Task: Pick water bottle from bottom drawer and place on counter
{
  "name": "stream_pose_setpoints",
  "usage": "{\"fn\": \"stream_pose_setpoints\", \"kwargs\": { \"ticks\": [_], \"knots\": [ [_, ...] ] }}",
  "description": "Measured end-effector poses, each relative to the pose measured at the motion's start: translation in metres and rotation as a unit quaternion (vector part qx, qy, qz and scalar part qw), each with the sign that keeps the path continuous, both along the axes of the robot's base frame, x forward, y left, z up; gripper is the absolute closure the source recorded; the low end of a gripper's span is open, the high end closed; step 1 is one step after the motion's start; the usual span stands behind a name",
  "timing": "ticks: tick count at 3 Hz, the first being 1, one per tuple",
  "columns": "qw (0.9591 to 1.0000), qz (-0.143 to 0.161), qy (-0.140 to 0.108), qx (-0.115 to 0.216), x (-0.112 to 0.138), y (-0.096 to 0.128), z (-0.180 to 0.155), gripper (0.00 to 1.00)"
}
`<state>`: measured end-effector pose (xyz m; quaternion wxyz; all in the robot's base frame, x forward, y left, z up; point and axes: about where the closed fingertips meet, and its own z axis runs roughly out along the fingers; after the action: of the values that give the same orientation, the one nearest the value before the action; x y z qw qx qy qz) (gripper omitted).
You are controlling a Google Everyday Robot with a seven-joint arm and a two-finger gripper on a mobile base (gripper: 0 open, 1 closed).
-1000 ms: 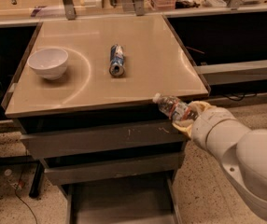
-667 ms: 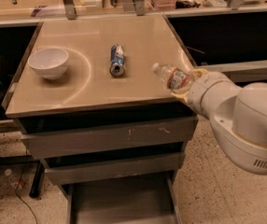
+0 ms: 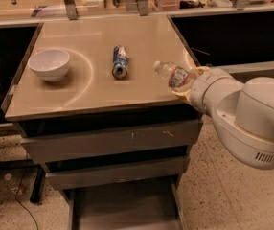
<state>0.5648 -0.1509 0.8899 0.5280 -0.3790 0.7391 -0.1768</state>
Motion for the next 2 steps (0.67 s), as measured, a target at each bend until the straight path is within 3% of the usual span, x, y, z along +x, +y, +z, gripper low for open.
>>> {"fn": "stream_pose_setpoints", "kwargs": {
  "ticks": [2],
  "knots": [
    [0.9987,0.013,-0.048,0.015,0.098,0.019,0.049,1.00]
  ]
}}
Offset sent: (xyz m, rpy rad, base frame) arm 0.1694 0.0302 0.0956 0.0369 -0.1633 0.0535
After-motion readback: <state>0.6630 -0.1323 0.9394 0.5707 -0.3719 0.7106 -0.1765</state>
